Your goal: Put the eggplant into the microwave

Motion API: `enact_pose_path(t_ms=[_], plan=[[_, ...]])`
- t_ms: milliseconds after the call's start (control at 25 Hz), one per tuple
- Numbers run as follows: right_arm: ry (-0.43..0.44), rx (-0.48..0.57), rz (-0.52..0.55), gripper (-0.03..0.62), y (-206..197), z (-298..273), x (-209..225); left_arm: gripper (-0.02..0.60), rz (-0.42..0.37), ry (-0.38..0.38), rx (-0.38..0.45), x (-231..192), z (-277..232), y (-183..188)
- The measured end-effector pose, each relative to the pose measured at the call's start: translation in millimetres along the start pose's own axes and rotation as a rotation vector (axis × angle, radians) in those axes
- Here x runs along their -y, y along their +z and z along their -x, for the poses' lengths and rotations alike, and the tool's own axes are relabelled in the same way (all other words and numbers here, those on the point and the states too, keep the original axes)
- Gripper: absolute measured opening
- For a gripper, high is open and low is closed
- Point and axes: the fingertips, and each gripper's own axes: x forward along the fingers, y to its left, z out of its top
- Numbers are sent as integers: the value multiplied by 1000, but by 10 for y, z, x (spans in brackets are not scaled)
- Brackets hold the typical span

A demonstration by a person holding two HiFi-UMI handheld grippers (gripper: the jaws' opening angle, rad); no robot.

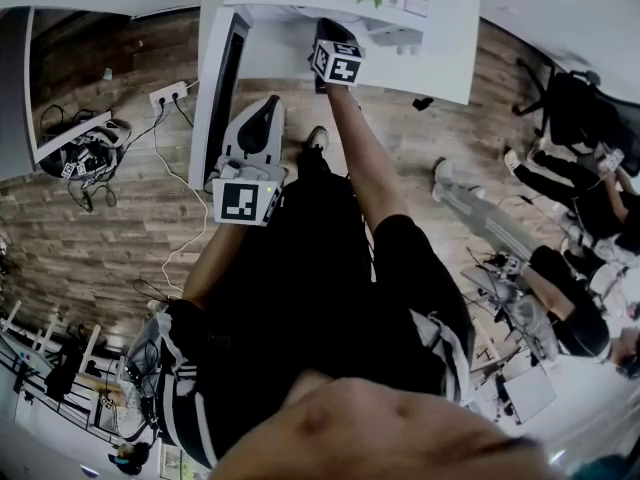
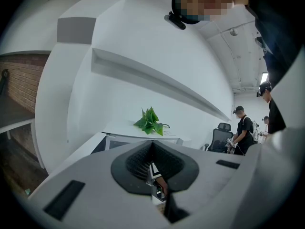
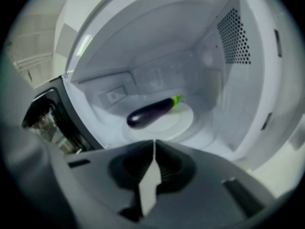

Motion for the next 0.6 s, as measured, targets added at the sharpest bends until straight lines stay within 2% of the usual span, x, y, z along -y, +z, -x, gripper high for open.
enact_pose_path(t_ms=[600], plan=[[-5, 2, -14, 37, -33, 86, -3, 32, 11, 7, 7, -43, -21, 23]])
